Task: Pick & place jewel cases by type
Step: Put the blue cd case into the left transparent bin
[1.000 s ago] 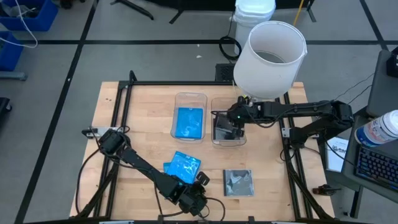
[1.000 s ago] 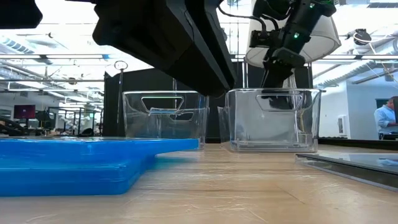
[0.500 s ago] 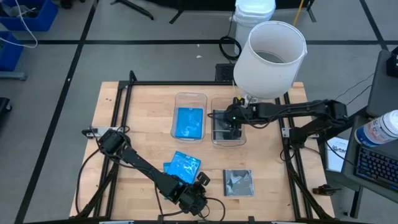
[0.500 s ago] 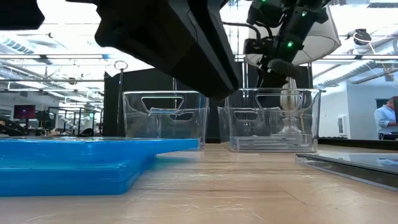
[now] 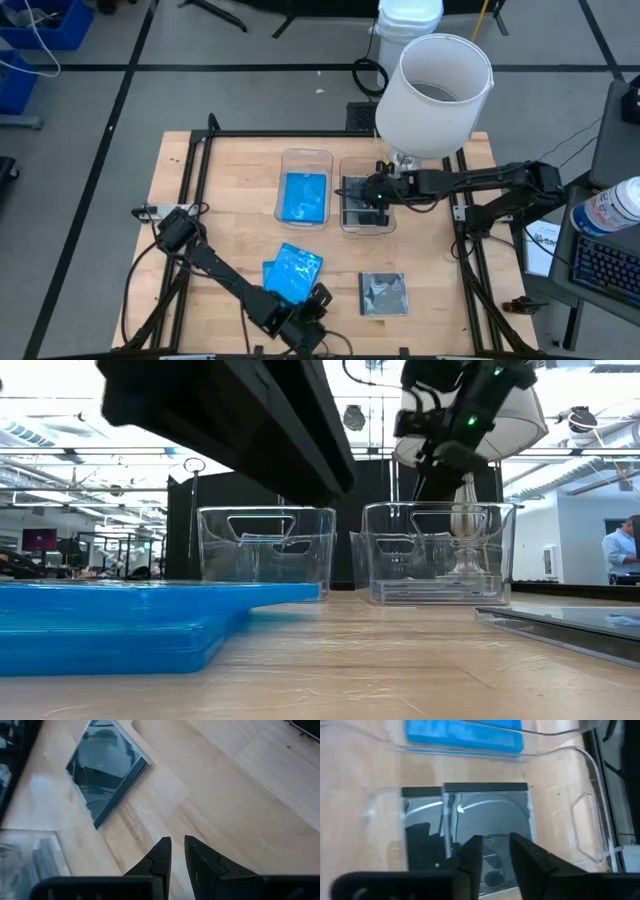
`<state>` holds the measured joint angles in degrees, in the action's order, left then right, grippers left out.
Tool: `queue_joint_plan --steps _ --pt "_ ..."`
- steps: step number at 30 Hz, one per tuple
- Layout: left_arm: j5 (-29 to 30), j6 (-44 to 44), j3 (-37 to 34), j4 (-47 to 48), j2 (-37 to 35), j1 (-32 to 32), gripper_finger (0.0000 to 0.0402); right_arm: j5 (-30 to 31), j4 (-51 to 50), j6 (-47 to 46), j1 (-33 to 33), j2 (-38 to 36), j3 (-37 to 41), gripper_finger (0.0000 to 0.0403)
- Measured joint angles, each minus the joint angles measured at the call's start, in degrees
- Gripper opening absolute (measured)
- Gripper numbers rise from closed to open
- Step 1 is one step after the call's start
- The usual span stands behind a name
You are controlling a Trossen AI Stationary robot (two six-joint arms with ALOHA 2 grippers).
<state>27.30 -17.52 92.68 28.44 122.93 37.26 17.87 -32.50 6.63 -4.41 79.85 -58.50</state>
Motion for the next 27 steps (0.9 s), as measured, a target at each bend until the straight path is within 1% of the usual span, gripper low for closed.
queue_joint_plan --steps 4,6,8,10,15,19,21,24,26,27 --pt "1.6 -0.4 0.0 0.9 0.0 0.8 0.0062 -0.1 -1.1 -2.8 2.3 -3.0 0.0 0.002" --pt "3.3 -0.3 0.0 2.4 0.0 1.0 0.0062 -0.9 -1.8 -4.6 4.5 -4.1 0.0 0.0006" --pt "5.6 0.1 0.0 4.5 -0.1 1.6 0.0062 -1.6 -2.4 -7.6 7.7 -5.1 0.0 0.0008" --pt "6.5 0.7 0.0 5.7 -0.3 2.4 0.0062 -1.6 -1.7 -10.4 12.1 -5.9 0.0 0.0004" --pt "10.0 3.9 -0.1 8.0 -2.3 4.9 0.0062 -1.2 0.0 -17.5 25.1 -6.1 0.0 0.0001" --pt "12.7 11.2 -0.1 10.2 -4.8 6.2 0.0062 3.8 1.0 -24.1 34.8 -4.8 0.0 0.0001" --pt "13.3 15.0 -0.1 11.2 -5.9 6.6 0.0062 6.0 3.4 -26.6 38.7 -3.4 0.0 0.0" --pt "14.0 20.2 -0.1 14.3 -6.6 7.1 0.0062 8.1 9.6 -27.4 42.6 0.4 0.0 0.0" --pt "14.1 22.3 -0.8 15.2 -6.6 7.6 0.0062 9.1 14.6 -27.1 43.4 4.0 0.0 0.0" --pt "13.4 21.9 -1.8 15.0 -6.6 7.9 0.0062 9.0 16.8 -26.7 43.3 5.8 0.0 0.0"
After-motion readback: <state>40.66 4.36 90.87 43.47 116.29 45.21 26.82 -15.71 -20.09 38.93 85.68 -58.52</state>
